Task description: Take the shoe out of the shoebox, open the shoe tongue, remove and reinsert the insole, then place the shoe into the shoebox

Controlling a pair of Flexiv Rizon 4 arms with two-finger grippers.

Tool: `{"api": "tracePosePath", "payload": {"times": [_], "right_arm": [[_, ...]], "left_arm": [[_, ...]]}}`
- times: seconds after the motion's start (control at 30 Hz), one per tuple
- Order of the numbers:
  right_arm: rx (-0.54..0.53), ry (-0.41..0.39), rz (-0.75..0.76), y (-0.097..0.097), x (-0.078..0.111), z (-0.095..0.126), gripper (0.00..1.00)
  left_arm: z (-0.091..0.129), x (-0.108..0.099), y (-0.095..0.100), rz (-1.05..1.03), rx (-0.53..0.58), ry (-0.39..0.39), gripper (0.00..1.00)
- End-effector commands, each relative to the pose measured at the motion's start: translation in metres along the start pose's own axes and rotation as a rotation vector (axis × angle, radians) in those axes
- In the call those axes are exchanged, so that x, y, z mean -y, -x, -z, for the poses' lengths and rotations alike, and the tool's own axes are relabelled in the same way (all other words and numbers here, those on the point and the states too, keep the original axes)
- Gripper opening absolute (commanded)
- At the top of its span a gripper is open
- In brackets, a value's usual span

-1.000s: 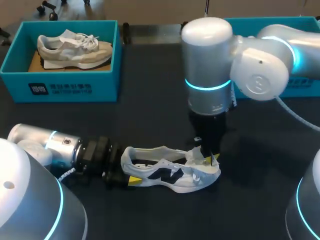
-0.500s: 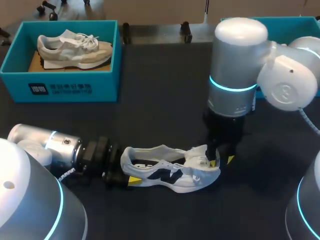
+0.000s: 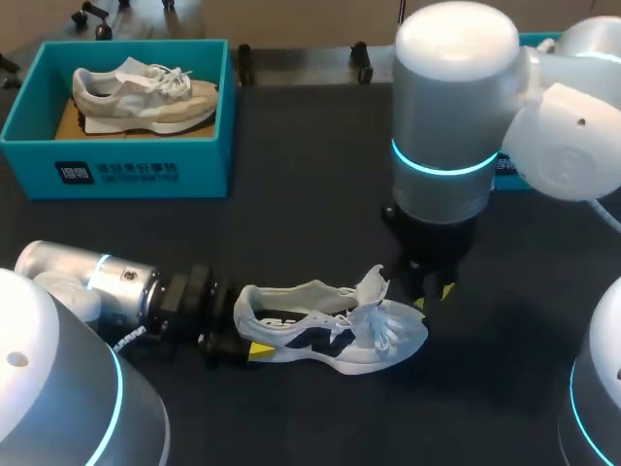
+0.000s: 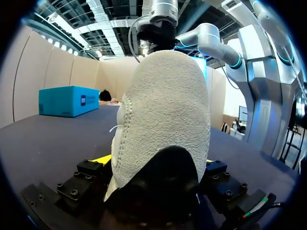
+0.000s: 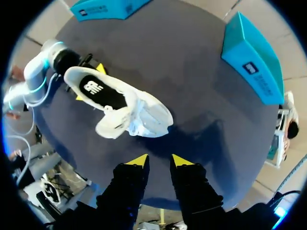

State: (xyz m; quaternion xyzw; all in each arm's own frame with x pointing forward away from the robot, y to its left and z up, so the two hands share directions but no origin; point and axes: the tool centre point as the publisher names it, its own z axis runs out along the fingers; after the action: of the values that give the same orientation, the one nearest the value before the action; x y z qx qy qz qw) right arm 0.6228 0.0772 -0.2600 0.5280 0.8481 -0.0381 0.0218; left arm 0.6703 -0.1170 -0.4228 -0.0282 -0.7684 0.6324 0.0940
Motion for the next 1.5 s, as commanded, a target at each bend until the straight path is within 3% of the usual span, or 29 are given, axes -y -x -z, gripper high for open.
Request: {"api": "tracePosePath", "payload": {"times": [0.03,0.23,0.33,0.57,1.0,1.23,1.43,1.5], "right_arm": [[0.149,0.030,0.077,-0.013,-0.002,0.026,0.00],[0.217,0.108,0.316,-0.033,-0.011,0.043,0.00],[0.245,0.162,0.508,-0.050,-0.016,0.053,0.00],[0.167,0.211,0.842,-0.080,-0.042,0.055,0.00],[0.144,0.200,0.859,-0.084,-0.048,0.053,0.00],[0.172,0.212,1.006,-0.119,-0.070,0.036,0.00],[0.106,0.203,1.071,-0.144,-0.086,0.013,0.00],[0.106,0.203,1.071,-0.144,-0.086,0.013,0.00]], "left_arm": [[0.000,-0.002,0.001,0.000,0.002,-0.001,0.00],[0.000,-0.002,0.001,0.000,0.002,-0.001,0.00],[0.000,-0.002,0.001,0.000,0.002,-0.001,0.00],[0.000,-0.002,0.001,0.000,0.002,-0.001,0.00],[0.000,-0.002,0.001,0.000,0.002,-0.001,0.00],[0.000,-0.002,0.001,0.000,0.002,-0.001,0.00],[0.000,-0.002,0.001,0.000,0.002,-0.001,0.00],[0.000,-0.002,0.001,0.000,0.002,-0.001,0.00]]}}
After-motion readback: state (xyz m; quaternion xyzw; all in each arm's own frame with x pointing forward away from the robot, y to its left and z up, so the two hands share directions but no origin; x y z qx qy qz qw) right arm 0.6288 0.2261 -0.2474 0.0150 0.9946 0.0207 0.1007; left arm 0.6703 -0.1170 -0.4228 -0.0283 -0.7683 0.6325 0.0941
